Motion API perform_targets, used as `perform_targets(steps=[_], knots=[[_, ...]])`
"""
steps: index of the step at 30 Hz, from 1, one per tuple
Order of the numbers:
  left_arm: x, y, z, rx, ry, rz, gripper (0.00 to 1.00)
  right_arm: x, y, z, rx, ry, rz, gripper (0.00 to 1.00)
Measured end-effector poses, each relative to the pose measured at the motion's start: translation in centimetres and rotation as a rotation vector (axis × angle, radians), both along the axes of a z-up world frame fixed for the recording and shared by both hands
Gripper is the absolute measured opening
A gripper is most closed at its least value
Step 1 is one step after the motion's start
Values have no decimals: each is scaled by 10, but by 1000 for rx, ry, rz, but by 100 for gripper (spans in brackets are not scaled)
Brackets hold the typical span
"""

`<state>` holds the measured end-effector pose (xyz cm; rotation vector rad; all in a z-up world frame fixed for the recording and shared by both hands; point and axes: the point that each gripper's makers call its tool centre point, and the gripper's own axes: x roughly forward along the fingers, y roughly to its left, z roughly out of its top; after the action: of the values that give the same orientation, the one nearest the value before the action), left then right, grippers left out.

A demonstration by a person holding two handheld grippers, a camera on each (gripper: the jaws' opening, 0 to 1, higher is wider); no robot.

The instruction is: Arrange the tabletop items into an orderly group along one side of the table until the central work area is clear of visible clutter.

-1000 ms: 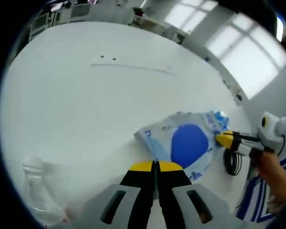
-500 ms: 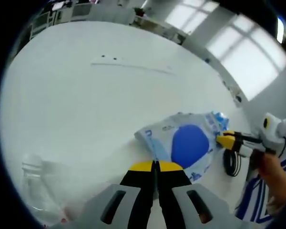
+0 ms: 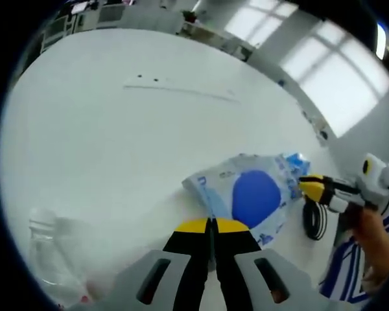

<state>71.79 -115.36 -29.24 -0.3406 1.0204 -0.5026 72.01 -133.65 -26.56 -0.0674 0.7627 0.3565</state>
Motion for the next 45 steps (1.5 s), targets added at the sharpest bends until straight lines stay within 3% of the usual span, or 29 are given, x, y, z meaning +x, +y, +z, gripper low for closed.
perform_targets(steps=[10,22,45], knots=[[0,0,1,-4,-12,-7,1,2,6,8,30,-22,13,13],[-2,-2,5,-2,-20,-17,16,3,11,13,42,-38,27,15],[-1,1,33,-33,-102,-37,45,2,21,23,47,-50,97,36]])
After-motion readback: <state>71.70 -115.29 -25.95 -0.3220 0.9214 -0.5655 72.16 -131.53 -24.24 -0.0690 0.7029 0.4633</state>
